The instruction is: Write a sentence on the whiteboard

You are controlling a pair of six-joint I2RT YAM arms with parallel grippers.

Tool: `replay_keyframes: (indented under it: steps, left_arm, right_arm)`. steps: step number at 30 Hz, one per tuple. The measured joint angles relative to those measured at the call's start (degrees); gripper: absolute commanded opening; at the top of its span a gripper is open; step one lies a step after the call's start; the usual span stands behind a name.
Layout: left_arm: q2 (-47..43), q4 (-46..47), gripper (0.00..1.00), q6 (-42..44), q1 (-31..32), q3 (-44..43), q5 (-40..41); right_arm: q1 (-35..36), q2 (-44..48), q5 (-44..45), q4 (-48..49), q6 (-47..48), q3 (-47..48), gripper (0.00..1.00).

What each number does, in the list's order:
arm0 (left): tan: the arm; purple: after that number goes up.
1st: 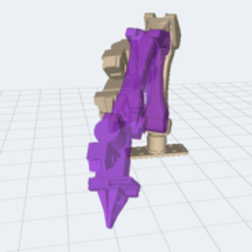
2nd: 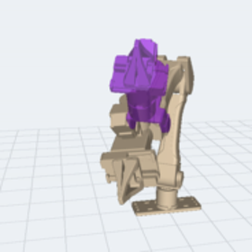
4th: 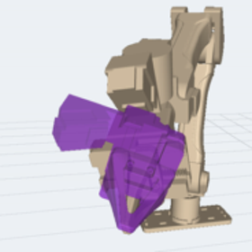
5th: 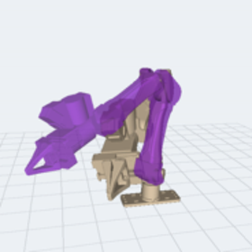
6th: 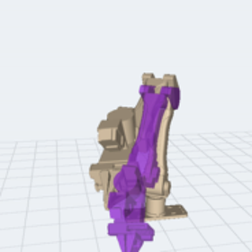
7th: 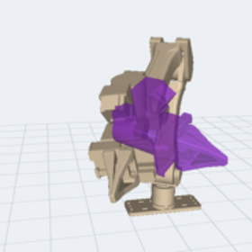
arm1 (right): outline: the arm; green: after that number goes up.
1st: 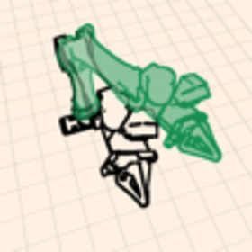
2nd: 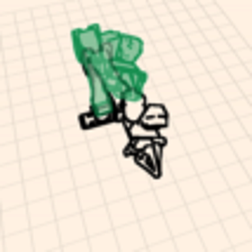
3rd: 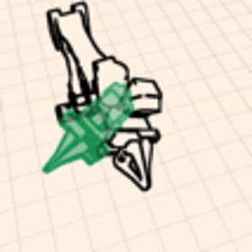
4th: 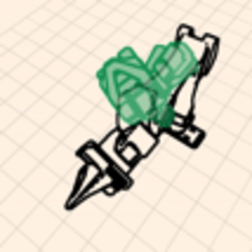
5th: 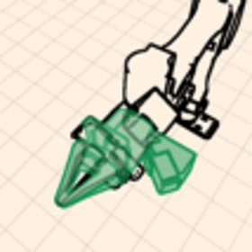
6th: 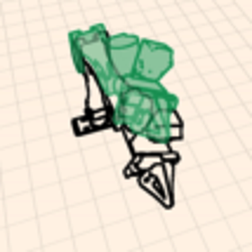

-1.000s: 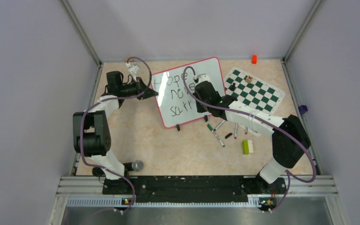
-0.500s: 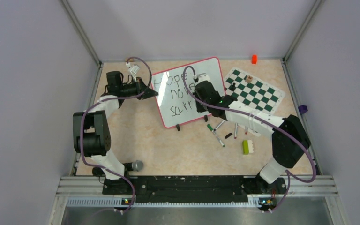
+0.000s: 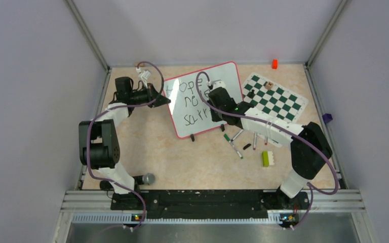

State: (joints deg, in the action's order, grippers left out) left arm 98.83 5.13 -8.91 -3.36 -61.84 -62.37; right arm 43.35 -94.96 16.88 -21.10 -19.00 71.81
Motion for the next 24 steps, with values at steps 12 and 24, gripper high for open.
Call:
replay_keyframes:
  steps: [12,24]
  left_arm:
    - [0.0,0.0,0.0,0.0,0.02,0.0,0.04]
    - [0.0,0.0,0.0,0.0,0.02,-0.02,0.04]
  right_arm:
    - [-0.07,0.0,0.85,-0.42,-2.27,0.0,0.0]
    - [-1.03,0.17,1.27,-1.36,-4.76,0.0,0.0]
